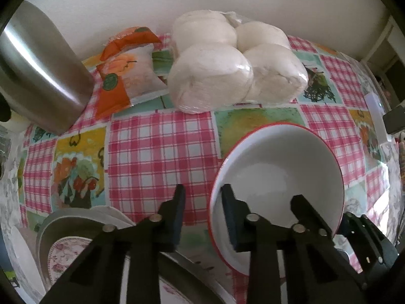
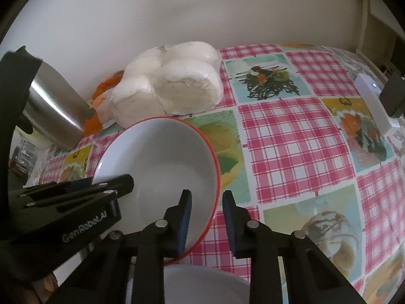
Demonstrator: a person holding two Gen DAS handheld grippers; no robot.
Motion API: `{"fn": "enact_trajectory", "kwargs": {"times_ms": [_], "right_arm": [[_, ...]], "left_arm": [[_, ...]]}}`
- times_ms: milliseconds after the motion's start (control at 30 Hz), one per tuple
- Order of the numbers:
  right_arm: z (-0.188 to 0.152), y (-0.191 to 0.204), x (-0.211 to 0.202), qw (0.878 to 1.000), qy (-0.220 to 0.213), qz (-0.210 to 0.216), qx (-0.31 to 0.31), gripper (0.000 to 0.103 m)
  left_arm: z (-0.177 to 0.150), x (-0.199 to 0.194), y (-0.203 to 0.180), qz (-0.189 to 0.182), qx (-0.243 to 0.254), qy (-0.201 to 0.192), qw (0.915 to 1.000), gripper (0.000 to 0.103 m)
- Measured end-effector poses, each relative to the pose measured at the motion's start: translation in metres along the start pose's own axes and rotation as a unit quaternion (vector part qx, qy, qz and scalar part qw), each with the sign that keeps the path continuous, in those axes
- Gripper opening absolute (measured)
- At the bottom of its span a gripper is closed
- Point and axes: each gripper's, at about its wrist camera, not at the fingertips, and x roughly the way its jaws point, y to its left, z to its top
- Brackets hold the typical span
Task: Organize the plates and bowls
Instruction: 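Close both grippers on the red-rimmed bowl's rim, then lift the red-rimmed bowl with both grippers and carry it over the basin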
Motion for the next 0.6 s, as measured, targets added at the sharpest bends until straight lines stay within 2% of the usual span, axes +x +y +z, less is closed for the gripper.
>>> {"fn": "enact_trajectory", "kwargs": {"times_ms": [33,67,100,367,600], "right_arm": [[0.0,0.001,0.001,1.0,0.001,0.003,0.0,0.023],[-0.001,0.003,0.001,1.0,-0.001,0.0,-0.003,0.023],[-0.001,0.004,0.001,1.0,-0.001,-0.002,-0.008,0.023],[0.0,-0.003,-0.003,1.0,-0.005,0.015,0.004,0.023],[0.003,-0.007,-0.025,0.999,-0.028,0.035,0.012,0.023]], "left_arm": [[-0.001,0.001,-0.003,-0.003,0.0,0.001,1.0,0.022],[-0.002,0.003,-0.005,-0.009,0.002,0.001,1.0,0.014],[-0.002,0.003,-0.008,-0.011,0.002,0.0,0.9999,0.012],[-0.004,0.0,-0.002,-0.028,-0.006,-0.016,0.9995,0.012],[-0.007,-0.039,0.001,-0.035,-0.008,-0.053,0.9979,0.012]]}}
